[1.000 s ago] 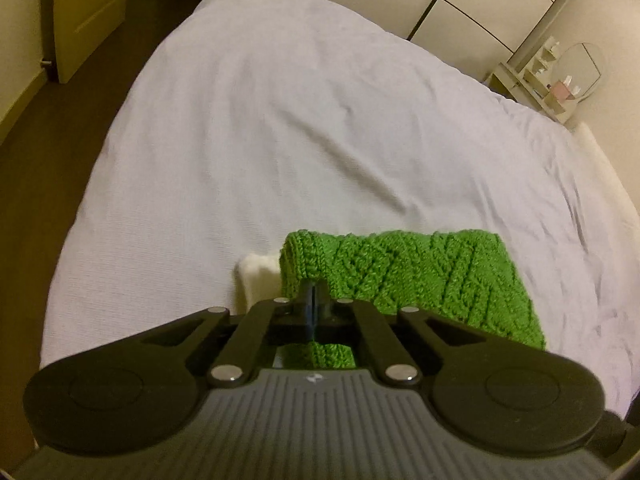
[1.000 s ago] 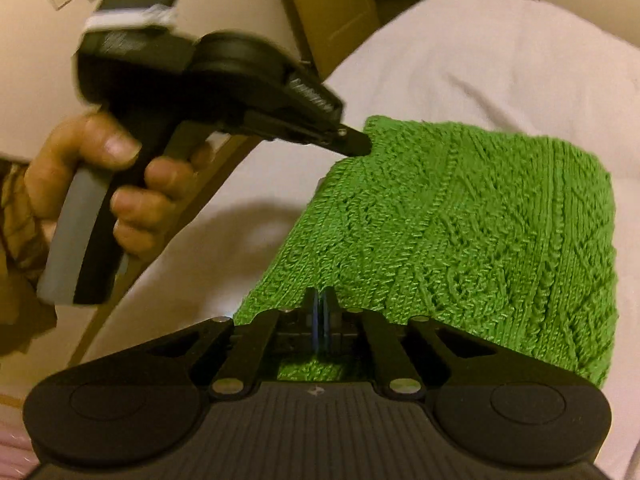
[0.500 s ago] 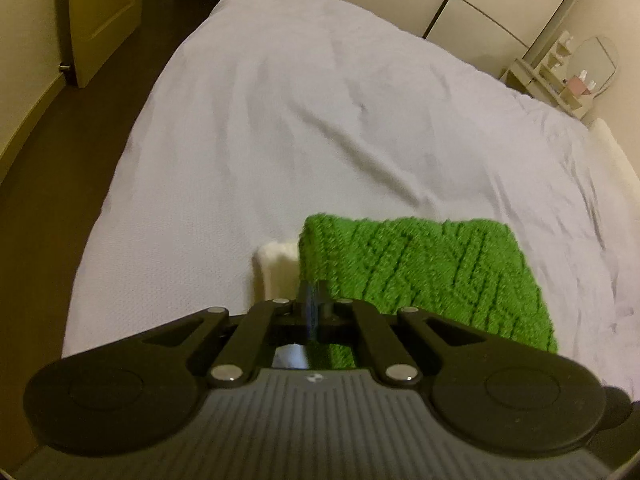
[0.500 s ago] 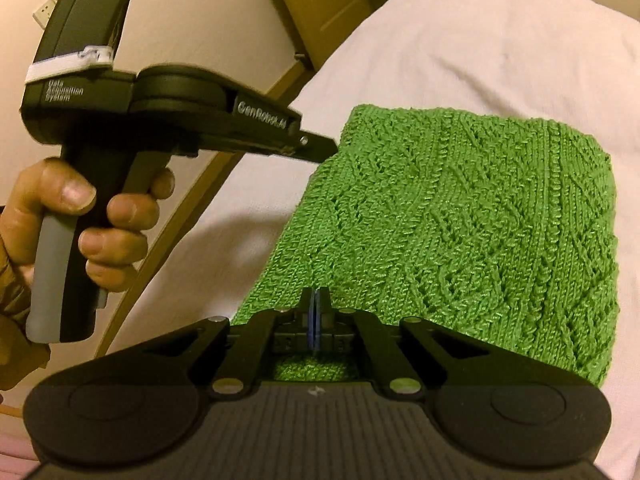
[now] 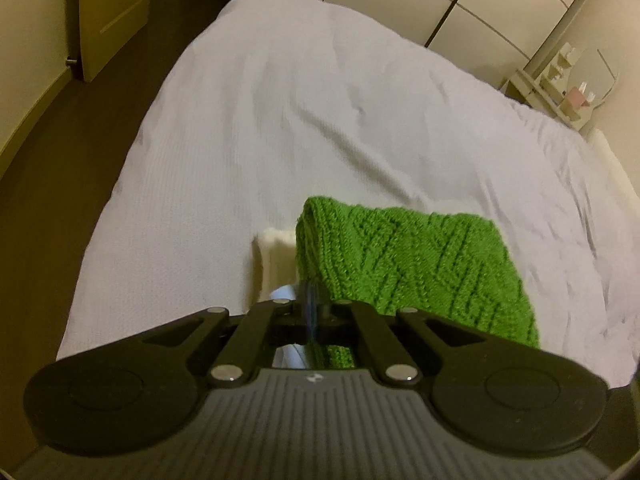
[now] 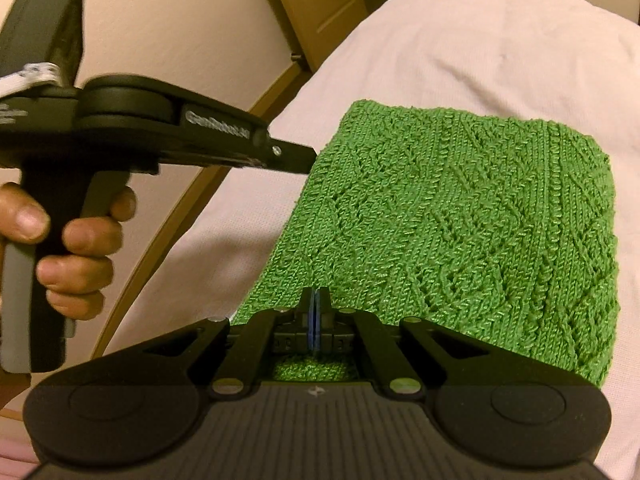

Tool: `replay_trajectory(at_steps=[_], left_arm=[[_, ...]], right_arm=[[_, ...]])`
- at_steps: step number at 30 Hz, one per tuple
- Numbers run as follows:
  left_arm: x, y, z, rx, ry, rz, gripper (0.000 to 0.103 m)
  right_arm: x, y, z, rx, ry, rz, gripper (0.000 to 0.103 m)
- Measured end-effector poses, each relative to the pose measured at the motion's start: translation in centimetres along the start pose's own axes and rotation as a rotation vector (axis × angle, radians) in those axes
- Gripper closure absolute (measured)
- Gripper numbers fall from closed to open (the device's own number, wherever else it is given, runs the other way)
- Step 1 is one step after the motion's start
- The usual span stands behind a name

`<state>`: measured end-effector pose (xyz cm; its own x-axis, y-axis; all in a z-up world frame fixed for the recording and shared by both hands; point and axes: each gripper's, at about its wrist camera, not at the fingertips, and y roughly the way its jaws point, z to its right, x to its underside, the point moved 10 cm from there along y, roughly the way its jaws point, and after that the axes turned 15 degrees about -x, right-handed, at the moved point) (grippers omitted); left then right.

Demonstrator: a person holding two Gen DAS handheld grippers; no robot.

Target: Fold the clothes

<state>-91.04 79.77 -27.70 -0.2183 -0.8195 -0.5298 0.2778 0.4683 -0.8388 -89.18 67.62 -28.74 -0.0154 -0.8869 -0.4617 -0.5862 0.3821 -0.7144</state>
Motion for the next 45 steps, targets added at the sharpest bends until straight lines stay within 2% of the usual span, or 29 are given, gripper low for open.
replay_trajectory(at_steps=[4,6,8,13,15,18,20,23,26,30,33,37,41,45], left_arm=[[0.3,-2.0,-0.3,-0.010,-0.022,0.026,0.103],[1.1,-4.1,-0.2,-0.004,-0.021,0.053,0.103],[2.7,-6.1,0.3,0.016,-0.020,0.061,0.103],[7.3,-8.9,2.5,0.061,0.013,0.019,0.103],[9.4,-8.6,3.4,0.029,0.080,-0.013,0.103],[12.3,-6.6,3.4,-0.053,0.147,-0.062,0.103],[12.6,-6.4,3.3,-0.071,0.154,-0.070,0.103],[11.7,-7.4,3.6,-0.092,0.171,-0.057,0.103],[11.7,-8.8,4.3,-0.089,0.168,-0.032,0.103],[13.3,-8.4,4.3,-0.128,0.185,-0.044,0.102],[14.5,-7.5,4.1,-0.162,0.180,-0.069,0.102],[14.6,-9.1,4.3,-0.201,0.171,-0.070,0.102],[15.5,-11.4,4.1,-0.238,0.130,-0.095,0.101],[16.6,-13.9,4.8,-0.277,0.092,-0.124,0.100]], right_arm=[[-0.4,-0.5,0.0,-0.016,0.017,0.025,0.103],[-0.8,-2.5,-0.5,-0.033,0.024,0.082,0.092],[-0.4,-4.6,-0.6,-0.010,0.006,0.103,0.091],[2.7,-9.1,0.9,0.068,-0.008,0.099,0.090],[4.2,-10.2,1.2,0.106,-0.015,0.088,0.090],[6.6,-8.9,2.0,0.134,0.004,0.006,0.091],[7.7,-7.6,2.4,0.148,-0.008,-0.032,0.090],[7.1,-8.3,1.6,0.171,-0.038,-0.015,0.089],[6.7,-9.9,1.3,0.170,-0.026,0.024,0.089],[6.8,-11.3,0.9,0.187,-0.024,0.081,0.089],[8.9,-9.5,2.2,0.190,0.008,0.020,0.090],[8.8,-9.9,1.6,0.200,-0.024,0.024,0.090],[9.2,-11.9,0.3,0.182,-0.021,0.056,0.080],[11.3,-12.6,0.1,0.185,0.017,0.008,0.073]])
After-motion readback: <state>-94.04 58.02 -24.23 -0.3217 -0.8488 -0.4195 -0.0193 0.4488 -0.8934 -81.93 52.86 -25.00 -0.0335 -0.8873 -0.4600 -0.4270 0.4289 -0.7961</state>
